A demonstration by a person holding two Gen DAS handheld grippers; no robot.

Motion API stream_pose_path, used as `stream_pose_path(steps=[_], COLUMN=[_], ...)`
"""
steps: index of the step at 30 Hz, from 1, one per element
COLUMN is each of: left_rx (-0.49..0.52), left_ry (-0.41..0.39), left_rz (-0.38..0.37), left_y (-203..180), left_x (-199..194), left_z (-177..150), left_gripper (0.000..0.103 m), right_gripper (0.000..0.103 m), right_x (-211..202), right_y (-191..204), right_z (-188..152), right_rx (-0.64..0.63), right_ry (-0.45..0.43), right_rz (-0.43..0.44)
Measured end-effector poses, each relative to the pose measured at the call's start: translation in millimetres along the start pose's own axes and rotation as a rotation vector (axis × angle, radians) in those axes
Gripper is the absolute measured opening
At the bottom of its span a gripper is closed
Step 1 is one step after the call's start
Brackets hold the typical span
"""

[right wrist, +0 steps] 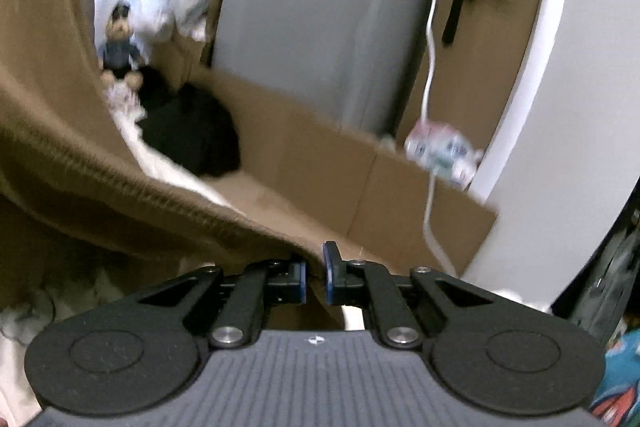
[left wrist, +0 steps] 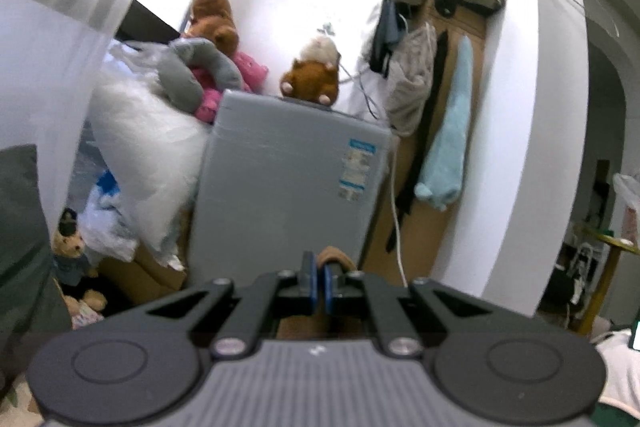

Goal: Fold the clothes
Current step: 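Lift the shirt high with both grippers, holding it stretched out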

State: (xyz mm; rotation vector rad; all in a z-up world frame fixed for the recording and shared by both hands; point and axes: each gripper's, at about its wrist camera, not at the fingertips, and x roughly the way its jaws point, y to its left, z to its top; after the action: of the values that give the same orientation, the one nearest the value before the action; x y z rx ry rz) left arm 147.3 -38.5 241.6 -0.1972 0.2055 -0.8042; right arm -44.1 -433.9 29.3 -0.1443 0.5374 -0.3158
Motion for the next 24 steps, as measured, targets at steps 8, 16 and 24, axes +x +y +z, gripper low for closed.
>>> stream_pose_path(steps=[8, 16, 24], left_rx=[-0.019, -0.031, -0.052], left_ry=[-0.09, -0.167, -0.19], left_rz=[0.012, 0.007, -0.038], left_y=[-5, -24, -42], left_x=[-15, -36, -49], left_z=[36, 69, 75], left_gripper=[0.004, 0.004, 0.004], right_gripper=[0.009, 0.009, 0.009], right_x=[-57, -129, -186], right_y=[-53, -86, -110], right_z=[75, 141, 172], right_rx=[-0.081, -0.122, -0.118], right_ry=[-0.164, -0.326, -0.392], right_rz=[-0.035, -0.094, -0.111])
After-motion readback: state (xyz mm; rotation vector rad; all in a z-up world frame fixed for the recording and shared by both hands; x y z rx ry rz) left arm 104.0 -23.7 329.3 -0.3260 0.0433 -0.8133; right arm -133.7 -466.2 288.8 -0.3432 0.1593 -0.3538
